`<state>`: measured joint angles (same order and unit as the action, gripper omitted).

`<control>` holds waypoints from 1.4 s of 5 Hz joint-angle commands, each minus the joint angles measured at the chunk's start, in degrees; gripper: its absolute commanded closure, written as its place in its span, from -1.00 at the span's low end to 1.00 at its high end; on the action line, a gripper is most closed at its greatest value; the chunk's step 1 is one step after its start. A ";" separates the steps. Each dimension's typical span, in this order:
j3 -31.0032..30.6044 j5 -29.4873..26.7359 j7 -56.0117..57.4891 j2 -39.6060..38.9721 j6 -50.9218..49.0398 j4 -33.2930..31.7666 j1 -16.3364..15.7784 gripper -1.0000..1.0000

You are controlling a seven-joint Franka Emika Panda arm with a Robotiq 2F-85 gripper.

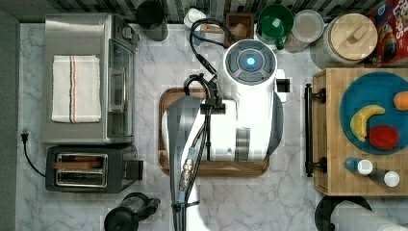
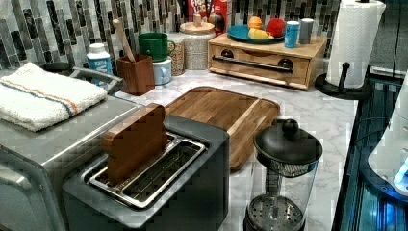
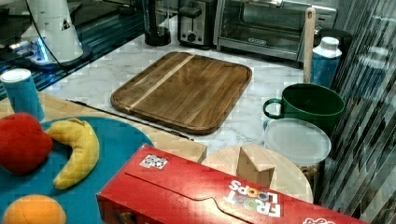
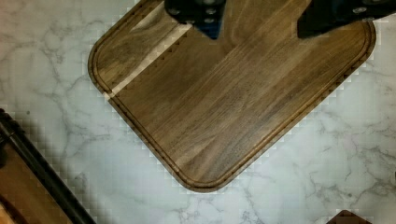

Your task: Open the drawer.

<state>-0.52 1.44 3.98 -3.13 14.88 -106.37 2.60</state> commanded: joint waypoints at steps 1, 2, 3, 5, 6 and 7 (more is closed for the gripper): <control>-0.08 0.01 0.10 -0.07 0.04 -0.02 0.18 -1.00; 0.10 -0.48 3.18 0.67 0.65 -1.95 0.71 -1.00; 0.92 -0.31 12.44 1.84 1.33 -4.51 1.68 -1.00; 2.83 2.99 31.12 4.06 4.42 -9.97 3.87 -1.00; 4.61 5.31 38.23 4.87 7.40 -12.50 4.22 -1.00; 6.27 6.13 43.83 5.66 11.89 -15.51 5.08 -1.00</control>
<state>3.76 7.27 44.34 -2.43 27.32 -121.08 6.67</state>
